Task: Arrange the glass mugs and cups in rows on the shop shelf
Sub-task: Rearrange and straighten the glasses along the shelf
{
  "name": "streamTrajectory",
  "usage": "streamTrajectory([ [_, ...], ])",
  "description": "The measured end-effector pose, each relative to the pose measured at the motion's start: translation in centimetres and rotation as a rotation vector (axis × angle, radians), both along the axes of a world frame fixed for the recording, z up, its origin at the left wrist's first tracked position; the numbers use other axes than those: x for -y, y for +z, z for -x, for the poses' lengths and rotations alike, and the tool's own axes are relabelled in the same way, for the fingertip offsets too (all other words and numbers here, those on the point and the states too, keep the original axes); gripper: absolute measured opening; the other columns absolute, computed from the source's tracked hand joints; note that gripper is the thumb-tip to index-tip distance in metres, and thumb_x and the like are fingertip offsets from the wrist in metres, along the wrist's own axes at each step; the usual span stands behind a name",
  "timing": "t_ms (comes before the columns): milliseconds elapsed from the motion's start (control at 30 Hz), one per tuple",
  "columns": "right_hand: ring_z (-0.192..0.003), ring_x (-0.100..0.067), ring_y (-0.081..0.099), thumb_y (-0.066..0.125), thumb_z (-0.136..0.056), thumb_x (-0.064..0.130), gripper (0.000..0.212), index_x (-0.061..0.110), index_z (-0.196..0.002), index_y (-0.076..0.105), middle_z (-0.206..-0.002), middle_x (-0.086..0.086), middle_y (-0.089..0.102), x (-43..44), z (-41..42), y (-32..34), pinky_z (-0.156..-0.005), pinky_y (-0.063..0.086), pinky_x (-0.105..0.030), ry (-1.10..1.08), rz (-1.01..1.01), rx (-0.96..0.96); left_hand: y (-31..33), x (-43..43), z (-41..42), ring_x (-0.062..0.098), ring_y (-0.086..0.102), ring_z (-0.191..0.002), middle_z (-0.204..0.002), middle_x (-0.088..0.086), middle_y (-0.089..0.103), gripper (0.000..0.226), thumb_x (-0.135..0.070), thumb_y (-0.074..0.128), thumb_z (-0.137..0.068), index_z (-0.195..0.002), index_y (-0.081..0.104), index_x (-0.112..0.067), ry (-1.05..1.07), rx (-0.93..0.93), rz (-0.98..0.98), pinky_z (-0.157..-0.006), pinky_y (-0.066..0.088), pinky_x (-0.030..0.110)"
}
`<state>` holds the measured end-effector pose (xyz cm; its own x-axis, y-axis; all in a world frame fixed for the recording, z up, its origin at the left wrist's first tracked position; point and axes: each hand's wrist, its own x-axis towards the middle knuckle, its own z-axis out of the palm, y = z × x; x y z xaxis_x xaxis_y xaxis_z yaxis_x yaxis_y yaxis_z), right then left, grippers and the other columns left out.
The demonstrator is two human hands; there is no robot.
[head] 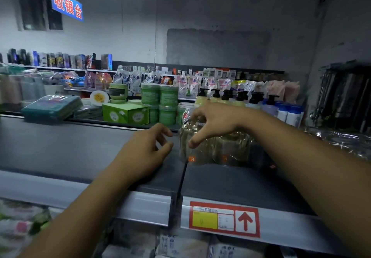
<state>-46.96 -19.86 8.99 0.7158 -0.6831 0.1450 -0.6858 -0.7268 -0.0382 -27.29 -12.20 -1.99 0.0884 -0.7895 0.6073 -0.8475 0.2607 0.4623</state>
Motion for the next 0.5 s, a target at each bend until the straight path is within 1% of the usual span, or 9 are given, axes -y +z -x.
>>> streamTrajectory([
  [67, -0.119, -0.016, 0.053, 0.082, -0.072, 0.058, 0.078, 0.022, -0.137, 0.056, -0.132, 0.005, 0.055, 0.3, -0.1, -0.1, -0.092, 0.044, -0.031, -0.002, -0.016, -0.021, 0.0, 0.0, 0.1, 0.003, 0.064, -0.069, -0.086, -0.019, 0.064, 0.017, -0.037, 0.064, -0.093, -0.110, 0.061, -0.032, -0.004, 0.050, -0.003, -0.073, 0.056, 0.038],
  [133, -0.121, -0.015, 0.053, 0.081, -0.073, 0.060, 0.081, 0.022, -0.139, 0.055, -0.138, 0.006, 0.055, 0.4, 0.0, 0.1, -0.096, 0.045, -0.032, 0.002, -0.018, -0.033, 0.0, 0.1, 0.2, 0.002, 0.063, -0.068, -0.086, -0.018, 0.065, 0.016, -0.037, 0.064, -0.093, -0.108, 0.062, -0.032, -0.014, 0.038, -0.004, -0.072, 0.056, 0.034],
  [233, -0.115, -0.014, 0.058, 0.082, -0.071, 0.061, 0.078, 0.024, -0.136, 0.058, -0.131, 0.006, 0.060, 0.3, 0.6, 0.0, -0.098, 0.050, -0.034, 0.003, -0.011, 0.021, 0.4, 0.3, 0.5, 0.004, 0.063, -0.068, -0.086, -0.015, 0.066, 0.009, -0.030, 0.067, -0.093, -0.102, 0.066, -0.028, -0.056, -0.041, 0.045, -0.059, 0.051, 0.018],
  [267, -0.112, -0.014, 0.060, 0.083, -0.072, 0.058, 0.075, 0.024, -0.134, 0.059, -0.128, 0.006, 0.062, 0.3, 0.9, -0.1, -0.097, 0.052, -0.035, 0.008, -0.005, 0.046, 0.7, 0.5, 0.6, 0.004, 0.063, -0.070, -0.087, -0.014, 0.066, 0.007, -0.028, 0.067, -0.093, -0.100, 0.067, -0.026, -0.073, -0.064, 0.062, -0.059, 0.050, 0.015],
  [300, -0.110, -0.013, 0.061, 0.083, -0.073, 0.056, 0.072, 0.024, -0.133, 0.060, -0.126, 0.006, 0.063, 0.2, 1.2, -0.3, -0.096, 0.053, -0.035, 0.017, 0.006, 0.066, 1.2, 0.7, 0.8, 0.003, 0.064, -0.073, -0.089, -0.013, 0.067, 0.007, -0.028, 0.068, -0.093, -0.099, 0.067, -0.025, -0.087, -0.071, 0.077, -0.062, 0.049, 0.014],
  [367, -0.110, -0.011, 0.060, 0.080, -0.078, 0.055, 0.066, 0.024, -0.133, 0.060, -0.127, 0.008, 0.062, 0.1, 2.3, -0.5, -0.096, 0.052, -0.032, 0.043, 0.033, 0.126, 2.3, 1.4, 1.1, 0.002, 0.064, -0.081, -0.096, -0.011, 0.069, 0.012, -0.030, 0.068, -0.093, -0.103, 0.068, -0.023, -0.125, -0.050, 0.087, -0.072, 0.051, 0.018],
  [400, -0.111, -0.010, 0.060, 0.077, -0.081, 0.054, 0.061, 0.024, -0.132, 0.061, -0.127, 0.009, 0.062, 0.0, 3.0, -0.5, -0.096, 0.052, -0.032, 0.051, 0.040, 0.176, 2.8, 1.8, 1.2, 0.002, 0.064, -0.084, -0.100, -0.008, 0.068, 0.017, -0.032, 0.067, -0.094, -0.108, 0.067, -0.023, -0.146, -0.040, 0.071, -0.072, 0.052, 0.022],
  [433, -0.111, -0.010, 0.060, 0.074, -0.085, 0.051, 0.054, 0.024, -0.130, 0.063, -0.127, 0.008, 0.062, 0.1, 3.9, -0.5, -0.097, 0.052, -0.032, 0.052, 0.045, 0.233, 3.4, 2.1, 1.4, 0.003, 0.063, -0.085, -0.102, -0.007, 0.068, 0.022, -0.035, 0.066, -0.094, -0.113, 0.066, -0.024, -0.162, -0.037, 0.038, -0.069, 0.052, 0.024],
  [500, -0.112, -0.009, 0.060, 0.068, -0.093, 0.042, 0.036, 0.023, -0.124, 0.067, -0.124, 0.008, 0.064, 0.9, 5.6, -0.5, -0.100, 0.052, -0.037, 0.018, 0.071, 0.333, 4.4, 2.6, 2.0, 0.006, 0.063, -0.085, -0.106, -0.006, 0.067, 0.026, -0.040, 0.061, -0.096, -0.118, 0.065, -0.027, -0.167, -0.029, -0.044, -0.067, 0.052, 0.026],
])
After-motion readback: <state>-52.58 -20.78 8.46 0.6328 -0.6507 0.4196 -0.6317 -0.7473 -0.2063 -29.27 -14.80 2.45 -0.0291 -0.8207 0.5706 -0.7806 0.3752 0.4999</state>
